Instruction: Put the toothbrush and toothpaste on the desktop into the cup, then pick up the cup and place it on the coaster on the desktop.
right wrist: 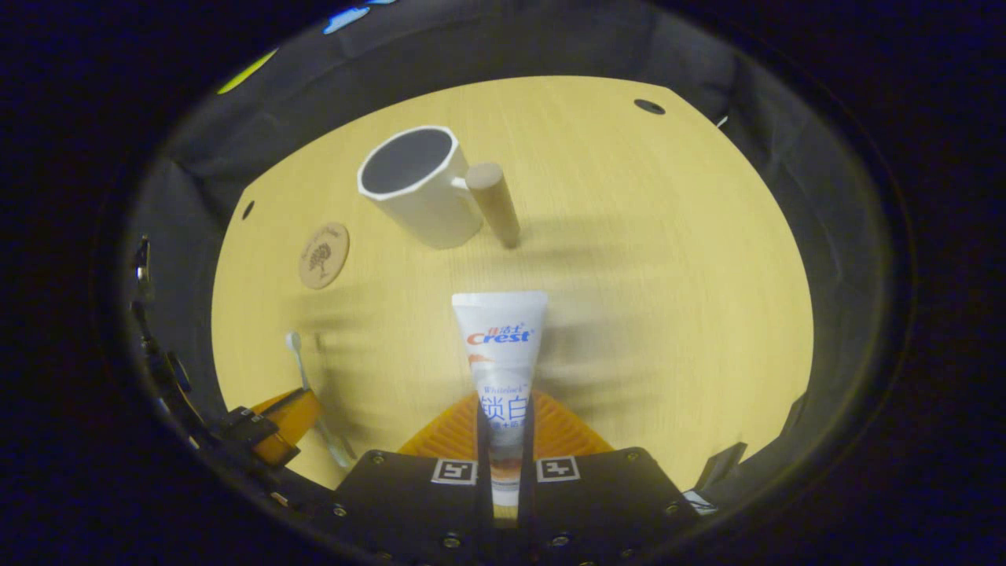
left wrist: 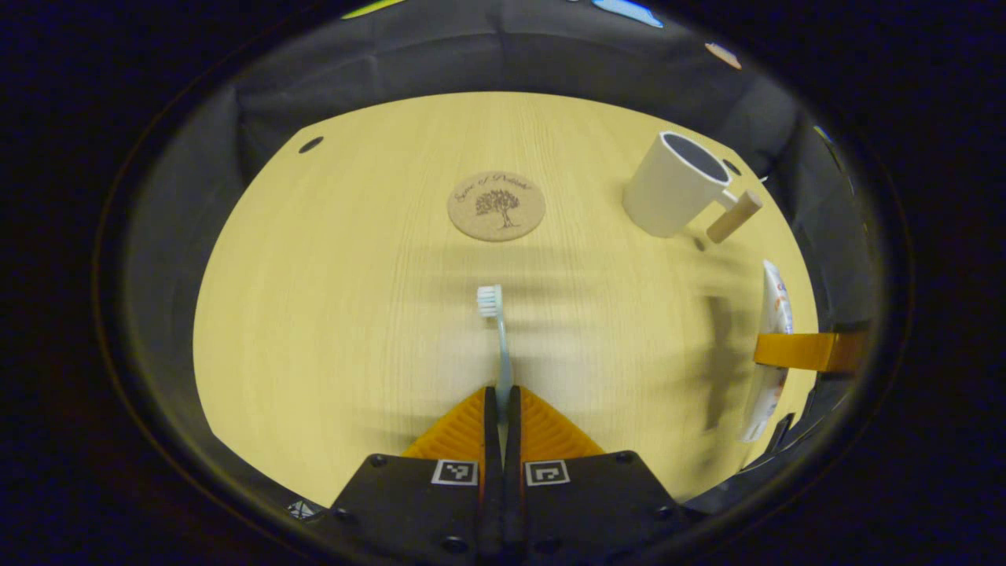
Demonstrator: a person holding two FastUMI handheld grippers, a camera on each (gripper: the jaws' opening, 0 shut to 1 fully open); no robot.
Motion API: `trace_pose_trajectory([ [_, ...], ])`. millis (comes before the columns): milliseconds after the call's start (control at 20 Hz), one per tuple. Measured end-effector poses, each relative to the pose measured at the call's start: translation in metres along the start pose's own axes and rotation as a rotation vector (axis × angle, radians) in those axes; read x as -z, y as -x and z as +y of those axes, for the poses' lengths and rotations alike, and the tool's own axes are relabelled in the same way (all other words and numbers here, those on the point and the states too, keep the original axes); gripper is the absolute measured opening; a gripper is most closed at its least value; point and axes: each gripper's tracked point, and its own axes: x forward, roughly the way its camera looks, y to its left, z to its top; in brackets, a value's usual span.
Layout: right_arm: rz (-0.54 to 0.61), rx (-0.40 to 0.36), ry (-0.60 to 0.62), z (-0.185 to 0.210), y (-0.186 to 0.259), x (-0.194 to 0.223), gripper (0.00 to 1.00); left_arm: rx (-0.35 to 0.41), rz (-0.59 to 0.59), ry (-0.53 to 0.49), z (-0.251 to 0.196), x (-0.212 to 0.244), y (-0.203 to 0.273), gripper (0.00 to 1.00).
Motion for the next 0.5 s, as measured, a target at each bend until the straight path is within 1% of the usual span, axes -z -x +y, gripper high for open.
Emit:
trace_pose_trajectory([
  [200,-0.117,-0.059,-0.026,0.016,0.034,-0.053,0.12,0.029,-0.08,0.026,-0.003,-0.03,0.023,0.08],
  [500,-0.305,-0.149,-0.033,0.046,0.062,-0.137,0.13,0.054,-0.155,0.063,-0.009,-0.066,0.06,0.08],
])
